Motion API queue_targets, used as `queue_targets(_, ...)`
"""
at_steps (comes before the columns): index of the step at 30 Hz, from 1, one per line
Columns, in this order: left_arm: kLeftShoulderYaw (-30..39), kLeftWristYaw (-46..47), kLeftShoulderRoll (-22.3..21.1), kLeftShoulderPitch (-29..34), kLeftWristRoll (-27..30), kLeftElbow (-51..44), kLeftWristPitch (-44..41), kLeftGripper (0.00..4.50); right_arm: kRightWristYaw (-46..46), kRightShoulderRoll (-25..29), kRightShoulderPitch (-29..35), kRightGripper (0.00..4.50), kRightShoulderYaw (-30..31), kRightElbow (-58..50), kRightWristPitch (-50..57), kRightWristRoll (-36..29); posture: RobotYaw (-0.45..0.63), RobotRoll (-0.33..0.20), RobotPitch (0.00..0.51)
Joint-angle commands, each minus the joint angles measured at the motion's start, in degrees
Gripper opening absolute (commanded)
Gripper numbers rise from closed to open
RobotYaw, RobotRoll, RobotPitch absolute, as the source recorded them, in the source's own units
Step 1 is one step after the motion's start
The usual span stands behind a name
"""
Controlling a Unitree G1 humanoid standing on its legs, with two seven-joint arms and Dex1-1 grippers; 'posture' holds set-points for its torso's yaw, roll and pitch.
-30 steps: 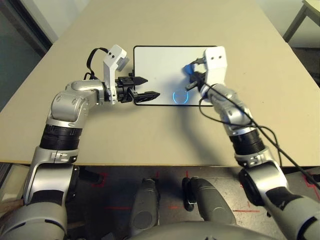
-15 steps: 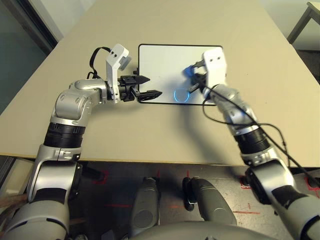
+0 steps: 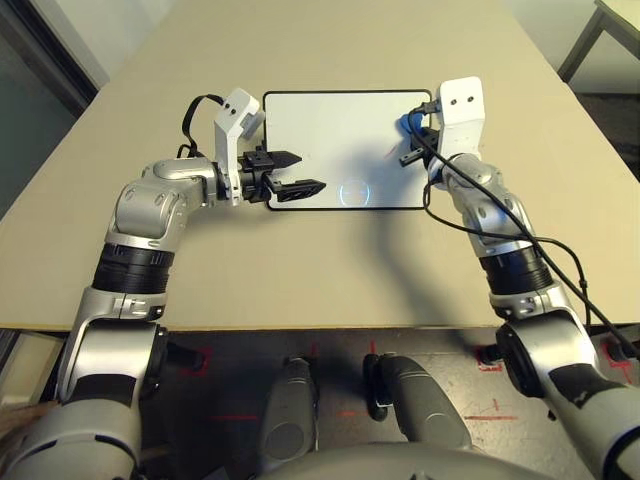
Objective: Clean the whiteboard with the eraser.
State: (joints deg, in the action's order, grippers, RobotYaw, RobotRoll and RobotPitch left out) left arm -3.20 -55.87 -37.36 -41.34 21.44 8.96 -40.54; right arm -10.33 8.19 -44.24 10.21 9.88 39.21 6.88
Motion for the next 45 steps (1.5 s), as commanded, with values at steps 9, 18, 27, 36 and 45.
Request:
queue_targets(9, -0.9, -0.5, 0.2, -1.0, -1.0, 0.8, 0.4, 4.5, -1.4, -2.9, 1.7, 0.33, 2.4, 8.9, 0.5, 0.5, -0.08, 0.0, 0.175)
queue_targets(18, -0.8, -1.0, 0.5, -1.4, -1.6, 1.3, 0.7, 4.5, 1.0, 1.9, -3.0, 0.32, -3.3, 11.6, -1.5, 0.3, -0.09, 0.0, 0.172)
queue_targets(27, -0.9, -1.4, 0.5, -1.9, -1.8, 1.8, 1.1, 4.5, 0.2, -0.6, -0.9, 0.32, -1.7, 10.2, -0.6, -0.1, -0.09, 0.0, 0.17)
queue_targets(36, -0.9, -1.5, 0.2, -2.0, -1.8, 1.3, 0.7, 4.5, -1.4, -5.6, 4.7, 0.32, 2.8, 7.6, 0.3, 0.3, -0.07, 0.0, 0.167)
queue_targets(45, -0.9, -1.7, -0.2, -1.8, -1.8, 1.1, 0.7, 4.5, 0.2, -3.0, 3.2, 0.32, 0.2, 10.6, -3.0, 0.9, -0.07, 0.0, 0.165)
